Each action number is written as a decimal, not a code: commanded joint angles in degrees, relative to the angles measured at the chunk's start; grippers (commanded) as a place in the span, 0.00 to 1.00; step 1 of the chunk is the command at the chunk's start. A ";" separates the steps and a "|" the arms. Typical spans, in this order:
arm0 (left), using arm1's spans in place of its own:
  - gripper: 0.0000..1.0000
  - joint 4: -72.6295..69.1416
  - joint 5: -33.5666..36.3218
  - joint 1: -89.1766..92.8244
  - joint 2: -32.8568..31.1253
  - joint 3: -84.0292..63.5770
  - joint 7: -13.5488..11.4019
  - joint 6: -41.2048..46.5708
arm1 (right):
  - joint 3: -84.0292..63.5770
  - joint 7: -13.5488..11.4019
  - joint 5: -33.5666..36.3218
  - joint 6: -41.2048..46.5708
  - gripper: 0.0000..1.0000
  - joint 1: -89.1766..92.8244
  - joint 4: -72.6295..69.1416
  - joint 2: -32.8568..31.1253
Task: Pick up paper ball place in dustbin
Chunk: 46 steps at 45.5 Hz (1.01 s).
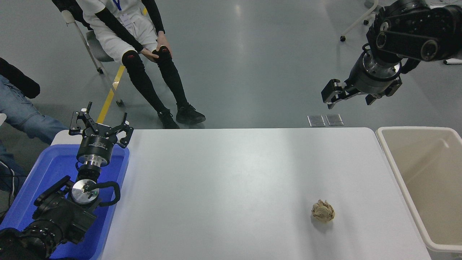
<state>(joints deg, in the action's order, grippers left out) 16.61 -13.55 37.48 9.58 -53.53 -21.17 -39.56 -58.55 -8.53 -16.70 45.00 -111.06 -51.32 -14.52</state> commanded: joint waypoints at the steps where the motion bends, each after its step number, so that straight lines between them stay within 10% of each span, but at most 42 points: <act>1: 0.99 0.00 0.01 0.05 0.00 0.00 -0.01 0.01 | 0.01 0.00 0.00 0.00 1.00 0.58 0.00 0.11; 46: 0.99 0.00 0.01 -0.04 0.00 0.00 -0.01 0.01 | 0.46 0.00 0.00 0.00 1.00 -0.56 0.00 -0.07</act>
<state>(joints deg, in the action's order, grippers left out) 16.61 -13.54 37.45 9.58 -53.52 -21.20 -39.55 -57.62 -8.53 -16.70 45.00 -111.20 -51.32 -14.56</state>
